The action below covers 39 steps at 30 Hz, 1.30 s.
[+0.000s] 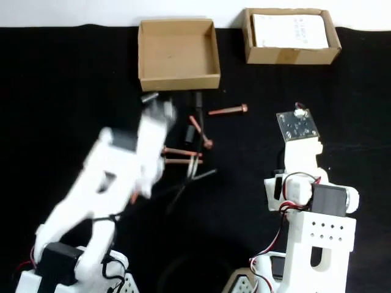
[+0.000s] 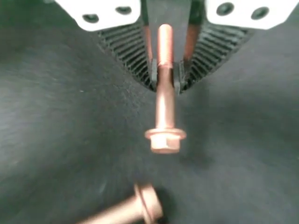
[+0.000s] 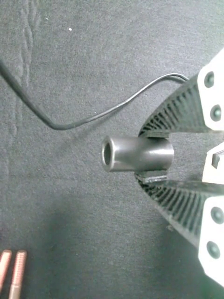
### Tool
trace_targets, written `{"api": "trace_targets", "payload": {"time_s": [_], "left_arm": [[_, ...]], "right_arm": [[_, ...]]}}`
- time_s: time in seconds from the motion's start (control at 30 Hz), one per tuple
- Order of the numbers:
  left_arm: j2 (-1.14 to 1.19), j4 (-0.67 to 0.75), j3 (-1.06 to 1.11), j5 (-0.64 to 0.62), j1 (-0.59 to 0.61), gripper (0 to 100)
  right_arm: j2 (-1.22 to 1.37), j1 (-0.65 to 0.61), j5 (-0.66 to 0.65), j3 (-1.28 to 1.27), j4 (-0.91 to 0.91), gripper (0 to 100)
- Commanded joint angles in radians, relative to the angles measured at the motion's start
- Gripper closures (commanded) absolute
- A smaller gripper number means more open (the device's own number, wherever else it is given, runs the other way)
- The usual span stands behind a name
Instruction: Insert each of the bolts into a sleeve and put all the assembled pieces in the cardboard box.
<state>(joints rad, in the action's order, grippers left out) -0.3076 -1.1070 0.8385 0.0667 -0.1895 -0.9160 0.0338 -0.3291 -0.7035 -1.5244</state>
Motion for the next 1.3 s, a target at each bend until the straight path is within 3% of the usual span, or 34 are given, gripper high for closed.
{"api": "trace_targets", "payload": {"time_s": [0.0, 0.13, 0.33, 0.57, 1.27], "left_arm": [[0.051, 0.100, 0.056, -0.009, 0.015, 95], [0.229, 0.026, -0.093, -0.046, 0.051, 87], [0.464, -0.109, -0.308, -0.041, 0.062, 87], [0.440, -0.098, -0.323, -0.046, 0.094, 82], [0.450, -0.123, -0.458, -0.048, 0.116, 81]], "right_arm": [[-0.007, 0.007, 0.005, 0.015, 0.039, 99.1], [-0.007, 0.005, 0.006, -0.071, 0.084, 99.1], [-0.007, 0.002, 0.068, -0.153, 0.148, 99.1], [-0.007, 0.007, 0.068, -0.180, 0.151, 99.1], [-0.007, 0.002, 0.068, -0.348, 0.311, 99.1]]}}
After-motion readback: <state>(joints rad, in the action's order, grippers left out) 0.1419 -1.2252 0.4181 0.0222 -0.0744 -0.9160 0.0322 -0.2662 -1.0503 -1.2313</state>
